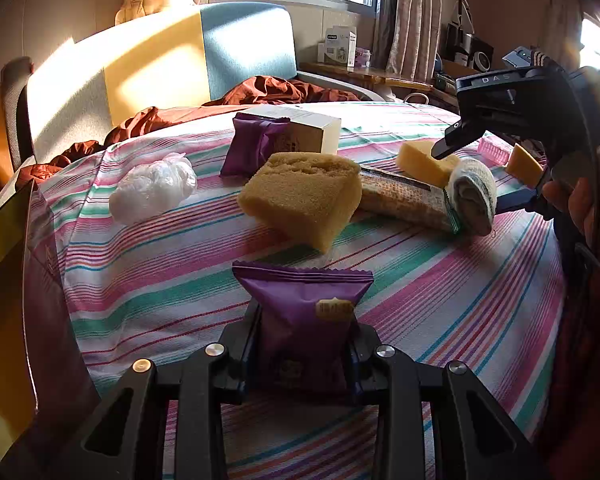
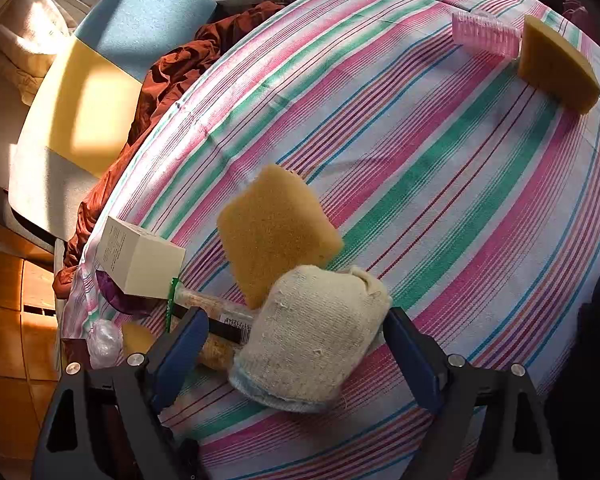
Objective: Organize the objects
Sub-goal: 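Lift the purple snack packet with the left gripper while the right gripper grasps the beige cloth bundle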
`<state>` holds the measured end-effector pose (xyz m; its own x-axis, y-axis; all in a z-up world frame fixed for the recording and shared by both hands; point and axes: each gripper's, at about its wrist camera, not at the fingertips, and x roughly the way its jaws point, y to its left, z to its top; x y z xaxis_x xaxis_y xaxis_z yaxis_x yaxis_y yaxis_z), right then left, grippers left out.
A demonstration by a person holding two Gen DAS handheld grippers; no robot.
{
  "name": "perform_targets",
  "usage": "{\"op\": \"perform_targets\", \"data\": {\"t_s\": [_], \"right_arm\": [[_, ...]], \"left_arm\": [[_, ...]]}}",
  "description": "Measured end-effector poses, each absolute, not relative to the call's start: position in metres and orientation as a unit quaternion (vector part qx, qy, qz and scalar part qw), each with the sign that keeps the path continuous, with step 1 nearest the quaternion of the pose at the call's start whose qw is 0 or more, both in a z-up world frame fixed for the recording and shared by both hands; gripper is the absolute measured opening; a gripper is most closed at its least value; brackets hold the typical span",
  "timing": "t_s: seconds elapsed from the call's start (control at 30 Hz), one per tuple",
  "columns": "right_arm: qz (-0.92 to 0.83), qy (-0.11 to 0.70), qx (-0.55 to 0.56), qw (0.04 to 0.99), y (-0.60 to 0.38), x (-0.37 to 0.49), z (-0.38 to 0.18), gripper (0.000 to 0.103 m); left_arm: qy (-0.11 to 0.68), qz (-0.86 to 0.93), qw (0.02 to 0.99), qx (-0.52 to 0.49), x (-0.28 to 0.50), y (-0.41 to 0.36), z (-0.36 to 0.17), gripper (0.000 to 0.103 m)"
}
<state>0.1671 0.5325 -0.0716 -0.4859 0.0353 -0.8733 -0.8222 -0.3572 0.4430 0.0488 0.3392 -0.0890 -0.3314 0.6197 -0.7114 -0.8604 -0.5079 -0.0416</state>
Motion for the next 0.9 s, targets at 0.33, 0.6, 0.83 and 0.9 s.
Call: {"op": "perform_targets", "data": {"t_s": [0.33,0.6,0.83,0.9], "right_arm": [[0.747,0.420,-0.433,0.279,0.517,0.147,-0.064,0.057],[0.784,0.330,-0.476,0.222,0.483,0.114,-0.058,0.057],[0.788,0.307,-0.486,0.220,0.481,0.109,-0.059,0.057],[0.789,0.299,-0.488,0.221,0.481,0.106,-0.059,0.057]], "left_arm": [[0.172,0.797,0.465,-0.345,0.049,0.338,-0.088,0.036],[0.177,0.799,0.463,-0.341,0.051,0.338,-0.088,0.036],[0.179,0.800,0.462,-0.339,0.052,0.337,-0.088,0.036],[0.179,0.800,0.462,-0.339,0.052,0.337,-0.088,0.036]]}}
